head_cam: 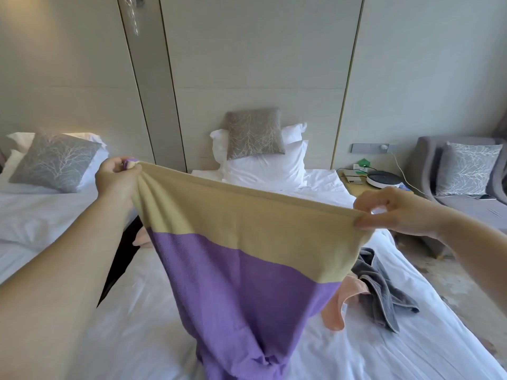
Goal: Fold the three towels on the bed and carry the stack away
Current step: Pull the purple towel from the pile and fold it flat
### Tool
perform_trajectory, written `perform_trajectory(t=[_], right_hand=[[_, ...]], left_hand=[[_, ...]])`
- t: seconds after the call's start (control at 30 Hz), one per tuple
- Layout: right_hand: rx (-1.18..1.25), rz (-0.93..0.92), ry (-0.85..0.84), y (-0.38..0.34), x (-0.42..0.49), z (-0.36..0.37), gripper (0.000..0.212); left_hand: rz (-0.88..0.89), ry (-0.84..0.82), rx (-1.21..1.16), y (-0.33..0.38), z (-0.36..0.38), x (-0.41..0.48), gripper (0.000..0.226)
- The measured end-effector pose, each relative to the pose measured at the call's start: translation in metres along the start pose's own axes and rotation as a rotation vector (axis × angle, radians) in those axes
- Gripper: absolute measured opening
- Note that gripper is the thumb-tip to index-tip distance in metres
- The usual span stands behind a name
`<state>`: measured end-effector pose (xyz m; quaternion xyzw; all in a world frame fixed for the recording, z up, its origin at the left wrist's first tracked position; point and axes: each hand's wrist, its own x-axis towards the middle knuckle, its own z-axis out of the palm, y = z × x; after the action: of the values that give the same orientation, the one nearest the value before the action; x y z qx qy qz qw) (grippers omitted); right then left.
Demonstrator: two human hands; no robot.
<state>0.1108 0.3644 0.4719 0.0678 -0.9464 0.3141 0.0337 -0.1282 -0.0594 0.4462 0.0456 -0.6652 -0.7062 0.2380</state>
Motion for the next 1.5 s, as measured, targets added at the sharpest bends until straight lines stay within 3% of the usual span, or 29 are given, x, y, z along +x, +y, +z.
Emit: perform_trajectory(t=[0.07,0.13,0.2,0.37,0.5,0.57,0.7,0.8,0.97,1.03,1.17,1.27,1.37,1.5], right_hand=[[-0.35,0.077,-0.126,0.005,0.005,0.002,0.005],[-0.732,0.043,-0.254,0.01,0.01,0.008,0.019],[-0.873,0.024,-0.299,0.014,0.014,0.008,0.027],[-0.961,0.131,-0.023,0.009,0.036,-0.047,0.023],[-0.71,0.062,0.548,-0.024,0.051,-0.114,0.018],[-0.518,0.02,0.737,-0.038,0.054,-0.134,0.021],[-0.529,0.039,0.611,-0.042,0.058,-0.14,0.012],[-0.414,0.038,0.761,-0.033,0.064,-0.144,0.01],[-0.581,0.227,0.62,-0.008,0.091,-0.14,0.012],[-0.518,0.298,0.616,0.003,0.104,-0.133,0.007],[-0.024,0.401,0.631,0.034,0.139,-0.118,0.02],[0.333,0.467,0.604,0.055,0.175,-0.11,0.033],[0.668,0.461,0.653,0.069,0.215,-0.103,0.033],[0.755,0.309,0.78,0.08,0.26,-0.11,0.026]], left_hand=[[0.011,-0.015,-0.017,0.008,0.001,0.001,0.025],[0.021,-0.053,-0.024,0.014,0.003,0.0,0.024],[0.04,-0.112,-0.025,0.022,0.005,-0.001,0.023],[0.1,-0.228,-0.031,0.059,0.01,0.0,0.025],[0.212,-0.21,-0.086,0.112,0.015,0.012,0.025],[0.256,-0.173,-0.113,0.133,0.016,0.018,0.024],[0.289,-0.195,-0.025,0.135,0.013,0.021,0.025],[0.292,-0.205,-0.016,0.127,0.021,0.023,0.022],[0.258,-0.235,0.147,0.119,0.044,0.031,0.03],[0.186,-0.241,0.19,0.108,0.053,0.037,0.027],[-0.026,-0.289,0.172,0.086,0.078,0.053,0.022],[-0.07,-0.294,0.157,0.067,0.104,0.072,0.02],[-0.014,-0.234,0.164,0.047,0.134,0.097,0.017],[0.153,-0.114,0.128,0.045,0.172,0.133,0.023]])
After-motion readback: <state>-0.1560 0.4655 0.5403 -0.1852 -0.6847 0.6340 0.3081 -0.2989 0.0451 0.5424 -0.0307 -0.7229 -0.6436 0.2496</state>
